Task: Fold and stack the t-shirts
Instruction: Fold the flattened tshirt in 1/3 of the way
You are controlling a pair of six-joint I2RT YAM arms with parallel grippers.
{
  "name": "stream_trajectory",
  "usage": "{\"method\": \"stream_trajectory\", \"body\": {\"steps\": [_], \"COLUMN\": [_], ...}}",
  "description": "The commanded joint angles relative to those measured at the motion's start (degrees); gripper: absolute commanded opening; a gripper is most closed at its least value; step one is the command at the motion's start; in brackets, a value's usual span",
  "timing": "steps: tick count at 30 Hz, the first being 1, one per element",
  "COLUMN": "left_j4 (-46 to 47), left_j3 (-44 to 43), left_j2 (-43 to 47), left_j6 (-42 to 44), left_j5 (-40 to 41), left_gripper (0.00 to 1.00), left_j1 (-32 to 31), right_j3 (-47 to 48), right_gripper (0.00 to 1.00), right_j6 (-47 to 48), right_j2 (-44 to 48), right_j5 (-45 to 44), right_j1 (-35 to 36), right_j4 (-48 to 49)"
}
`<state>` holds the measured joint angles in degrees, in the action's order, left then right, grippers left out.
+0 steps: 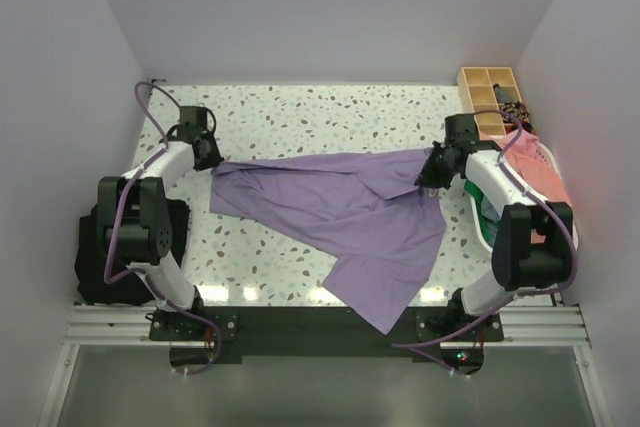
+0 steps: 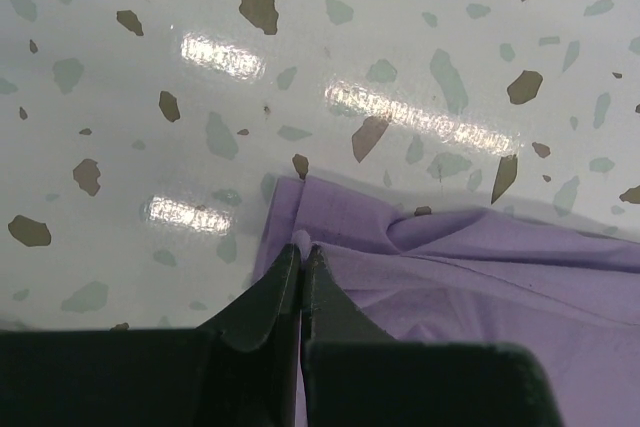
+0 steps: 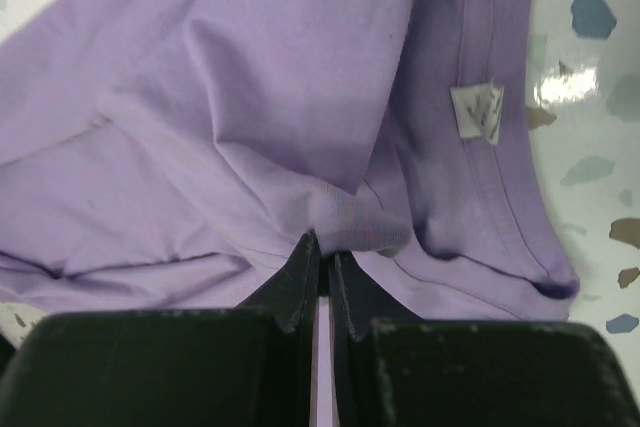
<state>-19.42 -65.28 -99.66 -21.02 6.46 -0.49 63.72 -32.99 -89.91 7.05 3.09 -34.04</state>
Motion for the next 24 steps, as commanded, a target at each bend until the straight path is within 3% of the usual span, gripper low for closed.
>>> {"method": "stream_trajectory", "body": {"steps": [1, 2, 6, 9, 12, 17, 24], "left_j4": [0.3, 0.3, -0.1, -1.1, -1.6, -2.5, -1.8], "left_j3": [-0.9, -0.9, -1.2, -1.4, -1.5, -2.4, -4.3], "left_j2": [-0.6, -0.7, -0.8, -0.2, 1.4, 3.9, 4.1], "left_j6": [-0.7, -0.7, -0.7, -0.9, -1.1, -1.1, -1.4], "left_j5": [0.4, 0.4, 0.8, 2.5, 4.7, 6.9, 5.4], "left_gripper": [0.0, 0.0, 0.01, 0.2, 0.32, 0.38, 0.38], "left_j1": [0.5, 0.5, 0.5, 0.5, 0.5, 0.5, 0.5], "right_j3": [-3.6, -4.0, -3.6, -0.5, 2.5, 6.8, 8.3], "right_gripper": [0.0, 0.0, 0.19, 0.32, 0.45, 0.48, 0.46], "right_j6": [0.5, 0.6, 0.4, 0.4, 0.8, 1.9, 1.2], "right_j2": [2.5, 2.5, 3.4, 6.3, 9.4, 8.0, -1.9], "right_j5": [1.7, 1.8, -1.1, -10.6, -16.4, -17.0, -8.3], "right_j1": [0.9, 1.1, 3.5, 5.2, 5.3, 5.2, 5.3], "right_j4": [-1.6, -1.7, -4.4, -6.8, -6.8, -4.4, 3.7]}}
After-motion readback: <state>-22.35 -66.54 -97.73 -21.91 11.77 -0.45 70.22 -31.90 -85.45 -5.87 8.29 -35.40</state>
